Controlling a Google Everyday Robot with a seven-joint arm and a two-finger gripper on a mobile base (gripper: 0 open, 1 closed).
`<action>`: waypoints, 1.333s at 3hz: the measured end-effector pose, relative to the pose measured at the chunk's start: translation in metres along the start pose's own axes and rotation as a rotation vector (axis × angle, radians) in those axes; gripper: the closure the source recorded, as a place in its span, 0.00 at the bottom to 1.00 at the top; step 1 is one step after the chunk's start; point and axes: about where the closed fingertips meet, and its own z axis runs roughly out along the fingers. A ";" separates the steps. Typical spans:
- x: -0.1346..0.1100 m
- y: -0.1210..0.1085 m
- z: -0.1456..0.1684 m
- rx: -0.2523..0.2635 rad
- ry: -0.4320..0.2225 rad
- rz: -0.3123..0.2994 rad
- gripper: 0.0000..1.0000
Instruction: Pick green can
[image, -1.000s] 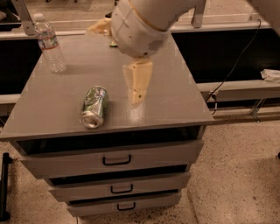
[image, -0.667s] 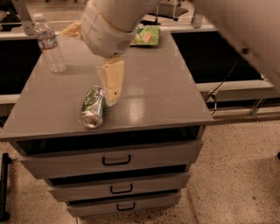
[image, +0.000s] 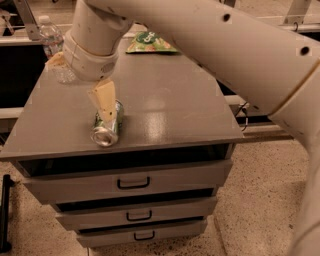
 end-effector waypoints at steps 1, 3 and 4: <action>0.009 -0.001 0.020 -0.036 0.018 -0.026 0.00; 0.039 0.020 0.040 -0.126 0.071 -0.083 0.00; 0.047 0.031 0.049 -0.174 0.089 -0.111 0.00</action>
Offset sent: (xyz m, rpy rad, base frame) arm 0.0364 -0.0225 -0.0566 -0.1742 -0.0307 0.0597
